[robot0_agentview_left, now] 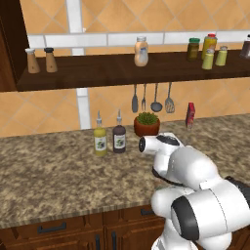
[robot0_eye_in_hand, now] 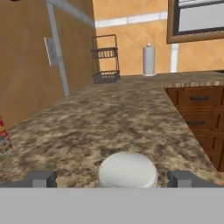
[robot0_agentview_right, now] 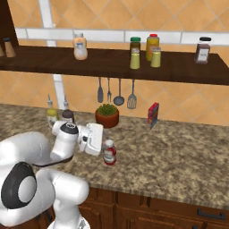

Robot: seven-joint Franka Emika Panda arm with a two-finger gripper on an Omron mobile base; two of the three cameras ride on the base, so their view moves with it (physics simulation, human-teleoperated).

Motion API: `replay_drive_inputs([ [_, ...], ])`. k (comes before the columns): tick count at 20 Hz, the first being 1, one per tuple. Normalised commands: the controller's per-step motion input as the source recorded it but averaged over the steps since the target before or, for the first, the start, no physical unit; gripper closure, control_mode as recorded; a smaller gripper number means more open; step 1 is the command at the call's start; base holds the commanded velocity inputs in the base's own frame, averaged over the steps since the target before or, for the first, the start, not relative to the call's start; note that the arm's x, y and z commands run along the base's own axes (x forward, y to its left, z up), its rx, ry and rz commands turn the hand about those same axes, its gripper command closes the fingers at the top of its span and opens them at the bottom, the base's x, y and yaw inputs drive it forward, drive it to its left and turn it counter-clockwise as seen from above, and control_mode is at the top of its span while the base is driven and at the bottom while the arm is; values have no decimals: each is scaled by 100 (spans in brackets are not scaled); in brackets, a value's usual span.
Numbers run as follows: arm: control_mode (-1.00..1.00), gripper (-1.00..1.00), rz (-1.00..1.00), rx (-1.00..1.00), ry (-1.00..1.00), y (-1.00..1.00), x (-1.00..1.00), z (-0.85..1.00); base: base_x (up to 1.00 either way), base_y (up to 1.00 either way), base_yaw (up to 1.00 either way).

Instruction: Put the shaker and condiment bottle from the counter next to their counterparts in the cabinet.

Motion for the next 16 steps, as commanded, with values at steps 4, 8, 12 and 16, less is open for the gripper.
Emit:
replay_drive_inputs([
  [4, -100, -100, 0, 0, 0, -2, 41, -16, 0, 0, 0],
  [8, -100, -100, 0, 0, 0, -13, 3, -29, 0, 0, 0],
  [12, -100, -100, -2, 0, 0, -18, -15, -32, 0, 0, 0],
  [16, -100, -100, -12, 0, 0, -25, -48, -35, 0, 0, 0],
])
